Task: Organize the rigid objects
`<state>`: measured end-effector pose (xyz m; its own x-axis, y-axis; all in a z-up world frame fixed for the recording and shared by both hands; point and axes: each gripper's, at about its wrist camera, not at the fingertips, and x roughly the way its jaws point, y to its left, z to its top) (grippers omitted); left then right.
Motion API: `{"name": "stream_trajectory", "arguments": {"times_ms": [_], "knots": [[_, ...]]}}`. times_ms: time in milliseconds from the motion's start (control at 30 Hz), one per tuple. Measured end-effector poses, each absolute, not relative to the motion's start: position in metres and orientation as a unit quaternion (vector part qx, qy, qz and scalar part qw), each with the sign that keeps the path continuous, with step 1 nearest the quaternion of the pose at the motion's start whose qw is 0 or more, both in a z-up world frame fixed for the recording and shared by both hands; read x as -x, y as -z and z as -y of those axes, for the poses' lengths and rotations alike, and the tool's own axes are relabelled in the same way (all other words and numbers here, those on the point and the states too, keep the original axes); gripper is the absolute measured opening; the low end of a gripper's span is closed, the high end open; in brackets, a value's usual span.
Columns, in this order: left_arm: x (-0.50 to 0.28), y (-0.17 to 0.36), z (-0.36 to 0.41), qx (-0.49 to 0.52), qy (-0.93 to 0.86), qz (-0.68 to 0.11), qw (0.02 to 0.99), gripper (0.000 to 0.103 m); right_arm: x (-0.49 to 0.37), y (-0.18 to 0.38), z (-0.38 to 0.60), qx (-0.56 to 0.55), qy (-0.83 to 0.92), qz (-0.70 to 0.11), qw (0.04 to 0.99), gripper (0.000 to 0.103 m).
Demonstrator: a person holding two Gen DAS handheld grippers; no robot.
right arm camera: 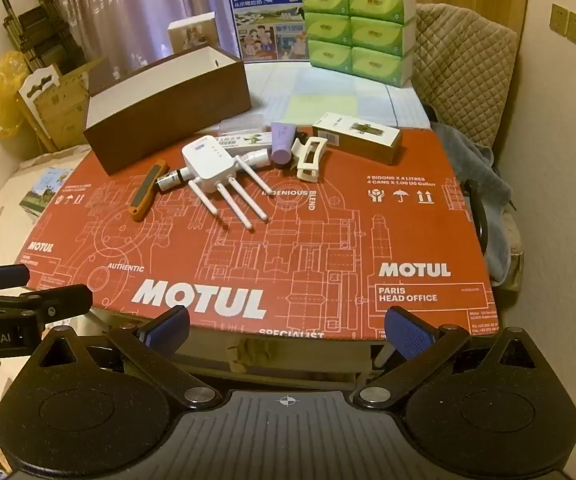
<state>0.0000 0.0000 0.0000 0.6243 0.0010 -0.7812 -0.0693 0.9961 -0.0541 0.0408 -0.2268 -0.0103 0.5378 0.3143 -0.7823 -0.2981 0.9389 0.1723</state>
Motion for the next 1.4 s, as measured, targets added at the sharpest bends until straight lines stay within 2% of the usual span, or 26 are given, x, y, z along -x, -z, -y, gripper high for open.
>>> {"name": "stream_trajectory", "arguments": {"times_ms": [1400], "knots": [[-0.0003, 0.0002, 0.0003, 0.041, -0.017, -0.432, 0.901, 0.094, -0.0373, 0.0104, 0.219, -0.008, -0.175, -0.447, 0.877, 0.101]]}}
